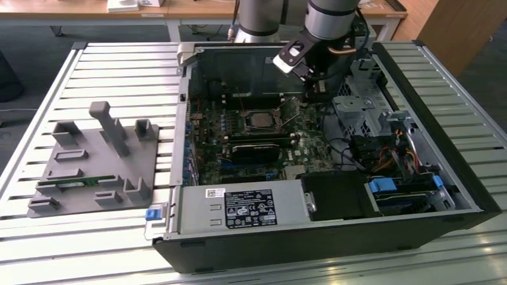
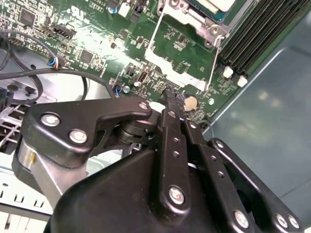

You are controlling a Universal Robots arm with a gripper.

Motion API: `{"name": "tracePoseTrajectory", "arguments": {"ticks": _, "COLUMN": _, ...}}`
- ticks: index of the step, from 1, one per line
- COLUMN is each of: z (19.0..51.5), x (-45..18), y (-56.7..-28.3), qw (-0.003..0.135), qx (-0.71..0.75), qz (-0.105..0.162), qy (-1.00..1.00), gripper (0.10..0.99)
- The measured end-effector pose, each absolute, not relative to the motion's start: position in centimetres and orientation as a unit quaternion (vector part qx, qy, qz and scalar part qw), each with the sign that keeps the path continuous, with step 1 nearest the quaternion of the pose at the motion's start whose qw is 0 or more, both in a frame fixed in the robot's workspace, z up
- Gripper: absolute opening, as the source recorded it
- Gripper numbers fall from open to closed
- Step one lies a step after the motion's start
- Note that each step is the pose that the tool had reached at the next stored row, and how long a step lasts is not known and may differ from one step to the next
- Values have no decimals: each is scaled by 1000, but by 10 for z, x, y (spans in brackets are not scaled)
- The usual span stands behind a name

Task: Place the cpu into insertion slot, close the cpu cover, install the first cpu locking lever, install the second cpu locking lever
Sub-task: 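Close the cpu cover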

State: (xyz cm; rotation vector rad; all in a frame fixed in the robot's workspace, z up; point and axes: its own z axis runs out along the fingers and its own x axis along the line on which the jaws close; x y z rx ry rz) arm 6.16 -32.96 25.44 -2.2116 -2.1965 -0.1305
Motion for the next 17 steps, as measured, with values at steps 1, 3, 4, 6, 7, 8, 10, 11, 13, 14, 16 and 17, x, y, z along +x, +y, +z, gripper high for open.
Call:
{"name": "tracePoseTrajectory", "arguments": {"ticks": 1, "z": 254, "x": 62, "y": -329, "qw": 10, "qx": -709, "qz": -40, "qy": -704, "gripper": 106}}
{"name": "tracePoseTrajectory", "arguments": {"ticks": 3, "z": 251, "x": 63, "y": -329, "qw": 11, "qx": -709, "qz": -38, "qy": -704, "gripper": 106}}
{"name": "tracePoseTrajectory", "arguments": {"ticks": 4, "z": 250, "x": 63, "y": -329, "qw": 11, "qx": -709, "qz": -37, "qy": -704, "gripper": 106}}
{"name": "tracePoseTrajectory", "arguments": {"ticks": 6, "z": 248, "x": 64, "y": -328, "qw": 11, "qx": -709, "qz": -36, "qy": -705, "gripper": 106}}
{"name": "tracePoseTrajectory", "arguments": {"ticks": 7, "z": 246, "x": 64, "y": -328, "qw": 12, "qx": -708, "qz": -35, "qy": -705, "gripper": 106}}
{"name": "tracePoseTrajectory", "arguments": {"ticks": 8, "z": 245, "x": 64, "y": -328, "qw": 12, "qx": -708, "qz": -34, "qy": -705, "gripper": 106}}
{"name": "tracePoseTrajectory", "arguments": {"ticks": 10, "z": 244, "x": 64, "y": -328, "qw": 12, "qx": -708, "qz": -34, "qy": -706, "gripper": 106}}
{"name": "tracePoseTrajectory", "arguments": {"ticks": 11, "z": 244, "x": 63, "y": -328, "qw": 12, "qx": -707, "qz": -34, "qy": -706, "gripper": 106}}
{"name": "tracePoseTrajectory", "arguments": {"ticks": 13, "z": 244, "x": 59, "y": -328, "qw": 12, "qx": -707, "qz": -34, "qy": -706, "gripper": 106}}
{"name": "tracePoseTrajectory", "arguments": {"ticks": 14, "z": 243, "x": 58, "y": -328, "qw": 12, "qx": -707, "qz": -34, "qy": -706, "gripper": 106}}
{"name": "tracePoseTrajectory", "arguments": {"ticks": 16, "z": 243, "x": 54, "y": -328, "qw": 12, "qx": -707, "qz": -34, "qy": -706, "gripper": 106}}
{"name": "tracePoseTrajectory", "arguments": {"ticks": 17, "z": 243, "x": 53, "y": -328, "qw": 12, "qx": -707, "qz": -34, "qy": -706, "gripper": 106}}
